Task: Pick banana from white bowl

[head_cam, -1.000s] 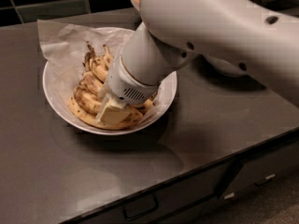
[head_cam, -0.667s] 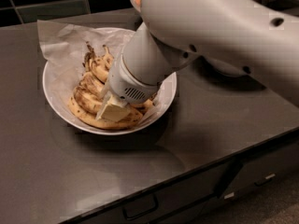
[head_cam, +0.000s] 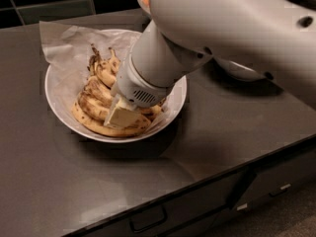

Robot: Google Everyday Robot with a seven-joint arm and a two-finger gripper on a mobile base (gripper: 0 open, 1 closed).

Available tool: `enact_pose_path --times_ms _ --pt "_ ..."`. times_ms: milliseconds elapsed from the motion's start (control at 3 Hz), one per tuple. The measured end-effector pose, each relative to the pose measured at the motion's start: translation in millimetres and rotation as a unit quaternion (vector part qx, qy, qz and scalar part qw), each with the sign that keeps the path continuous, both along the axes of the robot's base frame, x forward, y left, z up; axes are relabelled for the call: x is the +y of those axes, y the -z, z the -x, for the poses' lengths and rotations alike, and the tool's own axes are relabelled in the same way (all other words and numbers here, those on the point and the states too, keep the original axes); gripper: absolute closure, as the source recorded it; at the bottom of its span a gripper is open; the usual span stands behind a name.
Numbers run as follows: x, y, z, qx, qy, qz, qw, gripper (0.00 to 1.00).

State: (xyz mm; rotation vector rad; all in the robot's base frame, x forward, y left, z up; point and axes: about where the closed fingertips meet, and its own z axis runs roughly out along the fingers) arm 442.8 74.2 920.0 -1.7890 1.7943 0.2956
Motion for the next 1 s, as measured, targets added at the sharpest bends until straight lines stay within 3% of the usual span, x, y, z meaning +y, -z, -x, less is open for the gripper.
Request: enact_pose_path --times_ms 1000 --pt "8.3 11.6 -3.8 0.013 -0.012 0.01 0.9998 0.5"
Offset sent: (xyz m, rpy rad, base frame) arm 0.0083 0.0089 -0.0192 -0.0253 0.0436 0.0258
